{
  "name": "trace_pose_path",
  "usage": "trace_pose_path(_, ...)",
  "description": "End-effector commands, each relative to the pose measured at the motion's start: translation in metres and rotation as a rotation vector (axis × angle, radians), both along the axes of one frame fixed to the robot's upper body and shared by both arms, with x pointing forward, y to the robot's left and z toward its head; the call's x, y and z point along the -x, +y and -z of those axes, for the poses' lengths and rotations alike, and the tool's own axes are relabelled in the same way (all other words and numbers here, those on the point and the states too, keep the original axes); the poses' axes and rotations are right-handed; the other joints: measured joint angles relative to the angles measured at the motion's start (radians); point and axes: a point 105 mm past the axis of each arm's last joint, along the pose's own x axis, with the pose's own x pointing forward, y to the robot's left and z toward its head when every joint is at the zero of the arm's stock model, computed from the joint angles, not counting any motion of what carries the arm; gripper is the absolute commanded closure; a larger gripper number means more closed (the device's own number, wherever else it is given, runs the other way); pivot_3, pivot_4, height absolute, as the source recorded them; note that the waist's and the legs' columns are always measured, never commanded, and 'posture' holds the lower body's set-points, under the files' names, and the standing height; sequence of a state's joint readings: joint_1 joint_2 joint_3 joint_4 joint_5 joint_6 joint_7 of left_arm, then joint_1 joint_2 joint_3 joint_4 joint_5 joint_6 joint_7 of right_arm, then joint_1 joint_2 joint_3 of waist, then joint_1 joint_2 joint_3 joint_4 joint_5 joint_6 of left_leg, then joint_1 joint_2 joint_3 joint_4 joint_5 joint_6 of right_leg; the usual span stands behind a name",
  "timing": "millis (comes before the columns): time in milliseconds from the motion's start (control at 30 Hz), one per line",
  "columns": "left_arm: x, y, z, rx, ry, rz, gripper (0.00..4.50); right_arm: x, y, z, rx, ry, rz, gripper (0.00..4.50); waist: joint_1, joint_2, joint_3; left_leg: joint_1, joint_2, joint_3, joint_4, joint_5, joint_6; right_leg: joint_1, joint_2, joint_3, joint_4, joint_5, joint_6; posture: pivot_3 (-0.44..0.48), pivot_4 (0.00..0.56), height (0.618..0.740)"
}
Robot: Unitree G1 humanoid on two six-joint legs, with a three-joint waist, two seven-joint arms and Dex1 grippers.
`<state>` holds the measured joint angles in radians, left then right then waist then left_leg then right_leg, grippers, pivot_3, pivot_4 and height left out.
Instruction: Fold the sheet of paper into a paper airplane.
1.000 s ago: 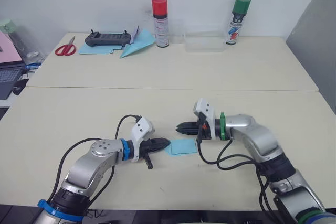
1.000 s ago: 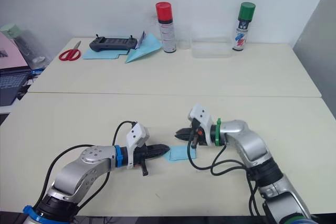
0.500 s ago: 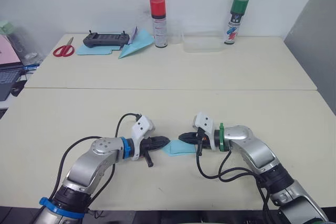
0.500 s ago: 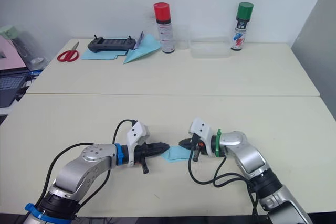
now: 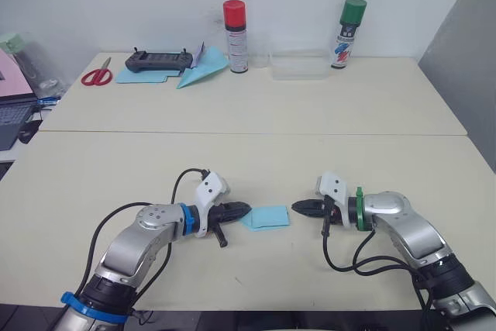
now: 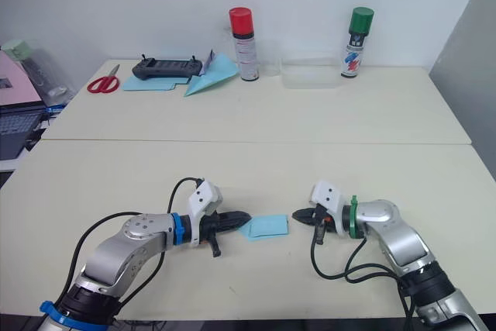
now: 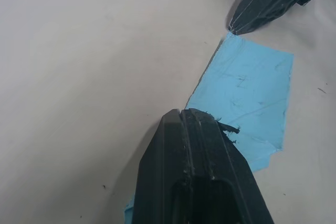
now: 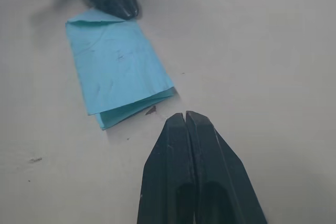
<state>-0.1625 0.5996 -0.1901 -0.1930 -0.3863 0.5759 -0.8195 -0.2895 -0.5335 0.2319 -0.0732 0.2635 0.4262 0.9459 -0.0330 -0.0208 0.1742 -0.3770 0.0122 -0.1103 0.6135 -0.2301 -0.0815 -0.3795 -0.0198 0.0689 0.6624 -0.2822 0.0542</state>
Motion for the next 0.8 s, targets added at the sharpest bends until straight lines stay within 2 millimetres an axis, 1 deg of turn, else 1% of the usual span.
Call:
trace_pose_path(33,0.003,0.013,0.024,-0.077,0.078,-0.051,4.5,-0.006,0.019,-0.046,-0.16,-0.095,-0.012,4.47,0.0,0.001,0.0,0.0,0.0,0.0,0.0,0.0,0.0,0.0,0.0,0.0,0.0,0.0,0.0,0.0,0.15,0.74)
trace_pose_path(100,0.003,0.013,0.024,-0.078,0.077,-0.05,4.5,-0.003,0.027,-0.049,-0.168,-0.094,-0.037,4.47,-0.001,0.001,0.001,0.0,0.0,0.0,0.0,0.0,0.0,0.0,0.0,0.0,0.0,0.0,0.0,0.0,0.15,0.74)
trace_pose_path(133,0.003,0.013,0.024,-0.078,0.078,-0.049,4.5,0.0,0.031,-0.046,-0.158,-0.085,-0.055,4.47,-0.001,0.001,0.001,0.0,0.0,0.0,0.0,0.0,0.0,0.0,0.0,0.0,0.0,0.0,0.0,0.0,0.15,0.74)
trace_pose_path(167,0.003,0.013,0.024,-0.079,0.078,-0.047,4.5,0.004,0.037,-0.04,-0.137,-0.074,-0.079,4.47,-0.001,0.001,0.0,-0.001,0.0,-0.001,0.0,0.0,0.0,0.0,0.0,-0.001,0.0,0.0,0.0,0.0,0.15,0.74)
trace_pose_path(233,0.003,0.012,0.023,-0.081,0.075,-0.043,4.5,0.016,0.049,-0.019,-0.077,-0.041,-0.146,4.47,-0.001,0.001,0.0,-0.001,0.0,-0.001,-0.001,0.0,0.0,-0.001,0.0,-0.001,-0.001,0.0,0.0,0.0,0.15,0.74)
trace_pose_path(267,0.003,0.012,0.022,-0.082,0.074,-0.042,4.5,0.021,0.052,-0.01,-0.048,-0.018,-0.169,4.47,-0.001,0.001,0.0,-0.001,0.0,-0.001,-0.001,0.0,0.0,-0.001,0.0,-0.001,-0.001,0.0,0.0,0.0,0.15,0.74)
trace_pose_path(367,0.002,0.013,0.021,-0.083,0.069,-0.044,4.5,0.028,0.054,0.013,0.022,0.018,-0.202,4.47,-0.001,0.001,0.001,-0.002,0.0,-0.001,-0.002,0.0,0.0,-0.003,0.0,-0.001,-0.001,0.0,0.0,0.0,0.15,0.74)
trace_pose_path(467,0.002,0.013,0.017,-0.071,0.06,-0.052,4.5,0.025,0.052,0.031,0.068,0.063,-0.168,4.47,-0.002,0.001,0.0,-0.001,0.0,0.0,-0.001,0.0,0.0,-0.001,0.0,0.0,-0.001,0.0,0.0,0.0,0.15,0.74)
trace_pose_path(567,0.001,0.009,-0.001,-0.011,0.031,-0.048,4.5,0.019,0.046,0.038,0.112,0.045,-0.157,4.47,-0.004,0.001,0.0,0.002,0.001,0.0,-0.001,0.0,0.0,0.0,0.0,0.0,0.0,-0.001,-0.001,0.0,0.15,0.74)
trace_pose_path(667,-0.001,-0.003,-0.022,0.075,-0.007,-0.021,4.5,0.016,0.042,0.04,0.12,0.042,-0.154,4.47,-0.009,0.0,0.0,0.002,0.001,0.0,-0.001,0.0,0.0,0.0,0.001,0.0,0.0,-0.003,-0.005,0.0,0.15,0.74)
trace_pose_path(733,-0.003,-0.011,-0.028,0.102,-0.011,-0.011,4.5,0.016,0.04,0.041,0.121,0.043,-0.157,4.47,-0.01,-0.001,0.001,0.002,0.001,0.0,-0.001,0.0,0.0,0.0,0.001,0.0,0.0,-0.002,-0.003,0.0,0.15,0.74)
trace_pose_path(800,-0.005,-0.017,-0.024,0.095,-0.007,-0.011,4.5,0.016,0.04,0.041,0.116,0.048,-0.155,4.47,-0.01,-0.002,0.001,0.002,0.001,0.0,-0.001,0.0,0.0,0.0,0.001,0.0,0.0,0.0,0.0,0.0,0.15,0.74)
